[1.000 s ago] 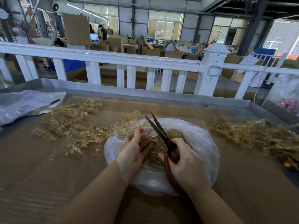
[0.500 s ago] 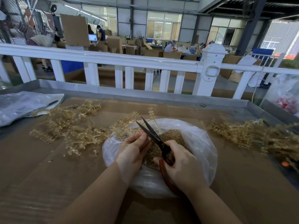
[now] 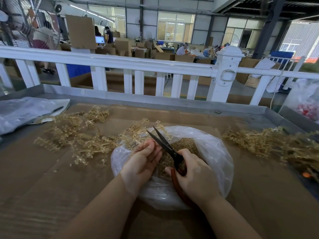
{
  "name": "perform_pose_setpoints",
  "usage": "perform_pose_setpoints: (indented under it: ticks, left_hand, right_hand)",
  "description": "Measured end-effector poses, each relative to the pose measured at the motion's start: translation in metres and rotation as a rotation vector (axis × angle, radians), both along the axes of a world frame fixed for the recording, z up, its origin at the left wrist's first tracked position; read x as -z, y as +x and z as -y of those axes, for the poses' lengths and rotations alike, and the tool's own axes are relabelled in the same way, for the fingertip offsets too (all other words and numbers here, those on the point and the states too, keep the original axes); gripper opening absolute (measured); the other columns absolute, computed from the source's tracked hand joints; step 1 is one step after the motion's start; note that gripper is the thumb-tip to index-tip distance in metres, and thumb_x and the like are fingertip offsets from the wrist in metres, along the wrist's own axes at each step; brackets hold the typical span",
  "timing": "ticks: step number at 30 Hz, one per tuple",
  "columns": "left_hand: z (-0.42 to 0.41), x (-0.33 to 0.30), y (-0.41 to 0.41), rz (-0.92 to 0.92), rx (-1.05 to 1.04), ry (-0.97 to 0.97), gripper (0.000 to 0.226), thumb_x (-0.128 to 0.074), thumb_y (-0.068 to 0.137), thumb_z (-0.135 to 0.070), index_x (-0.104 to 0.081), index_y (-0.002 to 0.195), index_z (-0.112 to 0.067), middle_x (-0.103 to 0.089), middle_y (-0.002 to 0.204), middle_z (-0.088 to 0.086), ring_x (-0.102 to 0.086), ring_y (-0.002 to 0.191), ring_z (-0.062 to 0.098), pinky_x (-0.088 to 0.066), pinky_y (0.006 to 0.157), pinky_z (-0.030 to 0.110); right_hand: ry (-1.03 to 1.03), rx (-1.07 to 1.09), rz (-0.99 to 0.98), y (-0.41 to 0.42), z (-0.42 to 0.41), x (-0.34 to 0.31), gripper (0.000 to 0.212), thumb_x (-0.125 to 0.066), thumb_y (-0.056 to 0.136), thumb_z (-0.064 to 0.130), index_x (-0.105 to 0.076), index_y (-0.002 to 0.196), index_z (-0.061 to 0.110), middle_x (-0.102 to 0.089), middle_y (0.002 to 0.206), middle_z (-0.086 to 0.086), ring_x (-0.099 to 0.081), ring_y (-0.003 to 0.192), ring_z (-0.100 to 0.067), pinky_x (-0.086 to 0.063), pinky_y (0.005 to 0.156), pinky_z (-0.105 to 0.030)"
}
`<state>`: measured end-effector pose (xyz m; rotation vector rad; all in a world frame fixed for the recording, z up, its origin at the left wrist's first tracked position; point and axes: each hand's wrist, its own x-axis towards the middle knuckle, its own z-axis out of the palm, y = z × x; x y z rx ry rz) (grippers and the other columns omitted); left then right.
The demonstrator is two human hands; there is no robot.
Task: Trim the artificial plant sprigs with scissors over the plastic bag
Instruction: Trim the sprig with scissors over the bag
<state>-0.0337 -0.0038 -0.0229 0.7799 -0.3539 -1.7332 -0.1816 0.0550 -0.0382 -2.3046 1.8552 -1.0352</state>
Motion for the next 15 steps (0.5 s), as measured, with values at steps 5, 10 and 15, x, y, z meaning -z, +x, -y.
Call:
perform_pose_setpoints:
  ticks: [5,10,15]
  left_hand:
    - [-0.0009,0.0025,0.0012,-0.026,0.016,-0.038,0.015,-0.051,0.093,-0.003,-0.059,0.082,-0.009,-0.069,0.065,0.002,-0.068,0.059,0.011,-0.057,0.063,0.024]
    - [-0.0017,0.0044,0.0049,-0.047,0.065,-0.08,0.015,-0.054,0.088,0.001,-0.057,0.077,-0.009,-0.069,0.07,0.003,-0.069,0.062,0.01,-0.058,0.061,0.021]
    - [-0.0009,0.0027,0.0046,-0.002,0.069,-0.056,0.022,-0.054,0.089,0.001,-0.052,0.072,-0.012,-0.071,0.068,0.003,-0.07,0.063,0.01,-0.056,0.068,0.024]
  right_hand:
    - [0.012,-0.005,-0.02,-0.0005,0.0002,0.0005,0.038,-0.06,0.08,0.059,-0.053,0.104,0.031,-0.058,0.088,0.013,-0.054,0.082,-0.003,-0.042,0.068,-0.015]
    - [0.025,-0.011,-0.015,0.0,0.0003,0.0003,0.038,-0.062,0.08,0.058,-0.053,0.105,0.031,-0.056,0.088,0.015,-0.051,0.08,-0.001,-0.034,0.063,-0.006]
    - [0.04,-0.029,-0.015,-0.0002,-0.0005,0.0001,0.04,-0.061,0.081,0.058,-0.053,0.109,0.031,-0.057,0.092,0.015,-0.052,0.084,-0.001,-0.035,0.065,-0.006]
